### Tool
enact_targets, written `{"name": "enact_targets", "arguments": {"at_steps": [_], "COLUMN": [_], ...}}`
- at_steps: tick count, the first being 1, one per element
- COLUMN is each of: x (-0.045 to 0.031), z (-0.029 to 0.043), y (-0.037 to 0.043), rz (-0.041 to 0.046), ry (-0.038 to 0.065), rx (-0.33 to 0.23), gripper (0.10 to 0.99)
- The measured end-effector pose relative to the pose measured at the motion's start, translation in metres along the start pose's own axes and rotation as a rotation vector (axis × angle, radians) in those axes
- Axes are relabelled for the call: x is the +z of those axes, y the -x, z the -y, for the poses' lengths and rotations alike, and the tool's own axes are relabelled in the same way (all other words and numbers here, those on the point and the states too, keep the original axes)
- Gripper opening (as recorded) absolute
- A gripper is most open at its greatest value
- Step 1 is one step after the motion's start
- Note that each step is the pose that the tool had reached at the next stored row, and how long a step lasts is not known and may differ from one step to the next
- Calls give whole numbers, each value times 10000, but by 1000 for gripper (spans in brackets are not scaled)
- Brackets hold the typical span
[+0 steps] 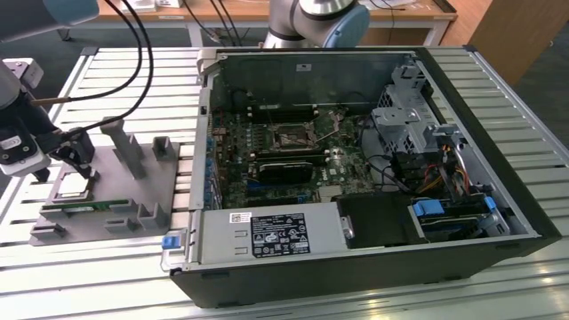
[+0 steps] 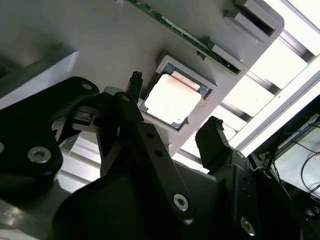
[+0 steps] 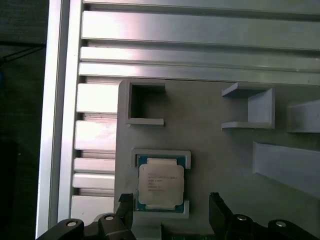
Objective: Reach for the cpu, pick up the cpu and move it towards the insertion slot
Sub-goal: 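Pick up the cpu and move it towards the insertion slot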
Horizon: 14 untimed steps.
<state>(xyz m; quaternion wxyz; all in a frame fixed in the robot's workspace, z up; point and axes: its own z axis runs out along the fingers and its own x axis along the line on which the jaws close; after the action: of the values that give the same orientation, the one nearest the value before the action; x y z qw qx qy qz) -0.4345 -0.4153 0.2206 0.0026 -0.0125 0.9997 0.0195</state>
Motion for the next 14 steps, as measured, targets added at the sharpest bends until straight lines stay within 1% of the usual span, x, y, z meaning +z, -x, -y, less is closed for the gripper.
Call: {"name": "enact_targets", "arguments": {"at_steps": [3,6,10,14], "x": [42,96,162,210], "z": [-4,-10,-37,-49], "y": [-35,-40,-43,-55], "rz": [0,-1,-4,-12], "ry": [0,0,-3,-6], "rx": [0,0,5,37], "gripper": [706,706,706,706]}}
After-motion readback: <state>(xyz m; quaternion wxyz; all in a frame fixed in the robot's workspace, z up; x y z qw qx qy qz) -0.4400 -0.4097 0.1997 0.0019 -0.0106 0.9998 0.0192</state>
